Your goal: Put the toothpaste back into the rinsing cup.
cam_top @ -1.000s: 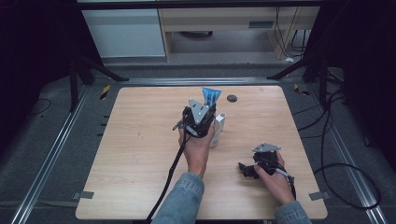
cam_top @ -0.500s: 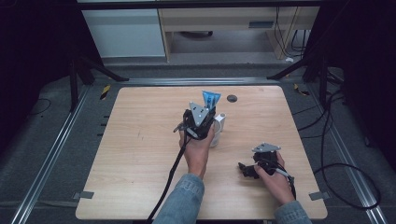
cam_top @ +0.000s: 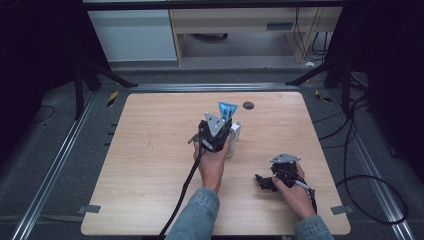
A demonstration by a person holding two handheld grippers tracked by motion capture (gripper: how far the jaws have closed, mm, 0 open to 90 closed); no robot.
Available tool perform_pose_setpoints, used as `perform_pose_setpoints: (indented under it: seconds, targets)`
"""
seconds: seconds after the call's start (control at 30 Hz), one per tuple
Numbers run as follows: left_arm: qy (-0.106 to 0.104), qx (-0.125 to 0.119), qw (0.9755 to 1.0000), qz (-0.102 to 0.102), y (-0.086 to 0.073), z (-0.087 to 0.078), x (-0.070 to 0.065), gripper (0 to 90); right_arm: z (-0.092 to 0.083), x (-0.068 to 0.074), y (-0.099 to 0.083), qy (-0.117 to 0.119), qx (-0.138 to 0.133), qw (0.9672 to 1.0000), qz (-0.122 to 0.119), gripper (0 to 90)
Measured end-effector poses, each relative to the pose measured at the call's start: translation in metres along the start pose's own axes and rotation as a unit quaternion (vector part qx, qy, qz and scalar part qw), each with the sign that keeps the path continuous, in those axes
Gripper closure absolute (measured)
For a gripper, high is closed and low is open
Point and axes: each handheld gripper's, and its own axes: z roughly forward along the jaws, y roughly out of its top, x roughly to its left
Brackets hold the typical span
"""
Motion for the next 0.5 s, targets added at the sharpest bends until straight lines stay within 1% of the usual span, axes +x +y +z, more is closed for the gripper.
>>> perform_pose_setpoints:
  seconds: [0.1,0.2,0.3,0.5]
  targets:
    - [0.0,0.003,1.0,-0.002,-0.0015,0.0011,0.0002,73.0,0.0,0.0,0.0,0.0,0.0,1.0,0.0,0.4]
    - [-0.001,0.007,1.0,-0.002,-0.0021,0.0017,0.001,72.9,-0.0001,0.0006,0.0002,0.0,0.001,1.0,0.005,0.4]
    - [-0.001,0.009,1.0,-0.002,-0.0026,0.0019,0.0011,72.9,0.0,-0.0002,0.0,0.0,0.0,1.0,-0.001,0.4]
    - [-0.001,0.016,0.9999,-0.004,-0.0036,0.003,0.0022,72.9,0.0,0.0,0.0,0.0,0.0,1.0,0.0,0.4]
